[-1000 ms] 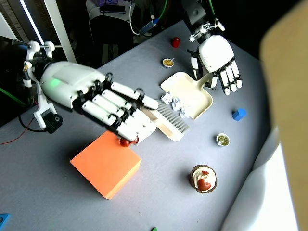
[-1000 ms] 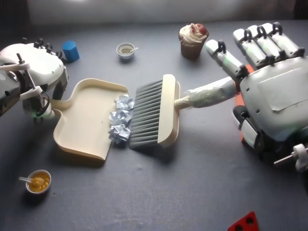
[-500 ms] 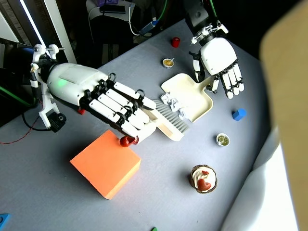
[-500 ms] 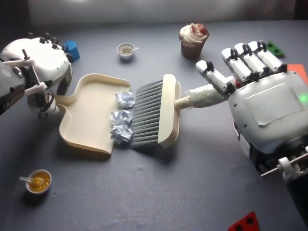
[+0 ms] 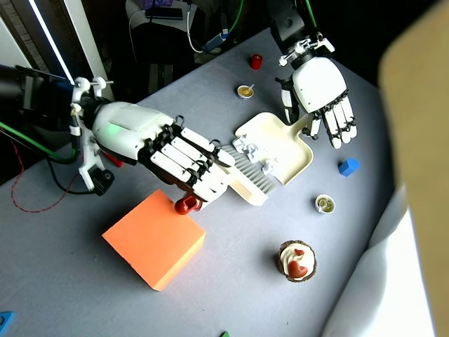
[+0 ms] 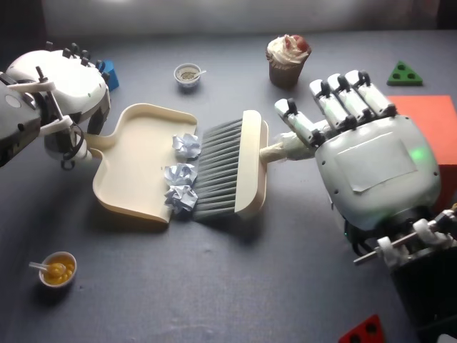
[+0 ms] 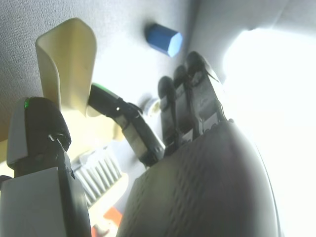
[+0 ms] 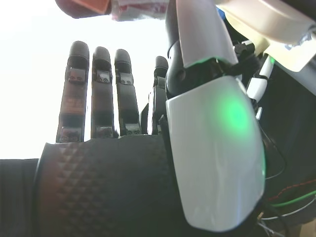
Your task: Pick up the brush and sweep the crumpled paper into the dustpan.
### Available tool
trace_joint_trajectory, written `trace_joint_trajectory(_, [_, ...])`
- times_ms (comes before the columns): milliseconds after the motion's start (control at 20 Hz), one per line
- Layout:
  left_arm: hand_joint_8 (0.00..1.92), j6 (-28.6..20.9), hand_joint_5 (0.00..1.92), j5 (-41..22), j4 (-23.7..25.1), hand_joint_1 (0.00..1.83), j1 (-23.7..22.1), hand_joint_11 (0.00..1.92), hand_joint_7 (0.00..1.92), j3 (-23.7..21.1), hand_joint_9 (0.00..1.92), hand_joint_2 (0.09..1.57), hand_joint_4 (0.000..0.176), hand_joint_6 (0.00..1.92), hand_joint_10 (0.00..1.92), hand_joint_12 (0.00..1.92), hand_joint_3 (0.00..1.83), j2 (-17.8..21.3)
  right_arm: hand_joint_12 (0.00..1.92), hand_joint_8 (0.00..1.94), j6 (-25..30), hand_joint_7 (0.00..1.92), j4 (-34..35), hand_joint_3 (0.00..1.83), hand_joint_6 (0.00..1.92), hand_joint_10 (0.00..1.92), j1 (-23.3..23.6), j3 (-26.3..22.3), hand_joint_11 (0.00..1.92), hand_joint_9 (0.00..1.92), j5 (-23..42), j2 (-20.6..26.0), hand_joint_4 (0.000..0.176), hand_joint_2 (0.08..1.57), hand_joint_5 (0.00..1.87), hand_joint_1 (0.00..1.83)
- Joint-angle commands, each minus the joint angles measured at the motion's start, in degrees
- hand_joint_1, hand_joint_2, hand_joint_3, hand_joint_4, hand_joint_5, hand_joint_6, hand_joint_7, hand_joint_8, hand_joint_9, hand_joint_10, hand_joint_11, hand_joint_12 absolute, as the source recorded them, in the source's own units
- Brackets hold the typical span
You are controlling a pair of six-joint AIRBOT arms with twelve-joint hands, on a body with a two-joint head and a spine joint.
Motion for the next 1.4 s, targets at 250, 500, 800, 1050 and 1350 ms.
trace_joint_trajectory(250, [0.0,0.19,1.04,-4.42,2.11,1.06,-0.83,0.19,0.28,0.38,0.2,1.09,0.122,0.87,0.0,0.08,0.0,0.53,0.05,0.0,-0.2,0.26,-5.29,0.0,0.01,0.01,0.43,4.65,0.34,0.33,-5.86,-2.72,0.0,0.99,0.31,1.32])
trace_joint_trajectory(500, [0.0,-0.16,1.02,-4.43,1.94,1.04,-0.41,0.14,0.26,0.22,0.16,1.1,0.148,0.92,0.0,0.06,0.0,1.06,0.04,0.0,-0.19,0.23,-5.12,0.0,0.0,0.0,0.43,8.85,0.32,0.27,-5.84,-5.49,0.0,1.01,0.3,1.32])
trace_joint_trajectory(800, [0.0,-2.03,1.04,-5.81,1.94,1.05,1.0,0.15,0.26,-0.42,0.18,1.09,0.134,0.88,0.0,0.07,0.0,1.41,0.02,0.0,0.39,0.17,-4.34,0.0,0.0,0.0,0.43,12.84,0.27,0.18,-5.8,-7.86,0.0,0.99,0.24,1.28])
trace_joint_trajectory(1050, [0.0,-2.25,1.06,-6.15,1.92,1.08,1.08,0.23,0.27,-0.78,0.21,1.08,0.068,0.85,0.0,0.11,0.0,1.71,0.0,0.0,1.09,0.18,-3.81,0.0,0.0,0.0,0.43,14.95,0.22,0.18,-5.62,-8.42,0.0,0.98,0.25,1.27])
trace_joint_trajectory(1350, [0.0,-2.25,1.06,-6.49,1.63,1.08,1.04,0.19,0.27,-0.89,0.19,1.08,0.083,0.84,0.0,0.09,0.0,1.93,0.0,0.01,1.38,0.19,-3.73,0.0,0.01,0.01,0.44,15.93,0.23,0.21,-5.6,-8.68,0.0,0.96,0.28,1.28])
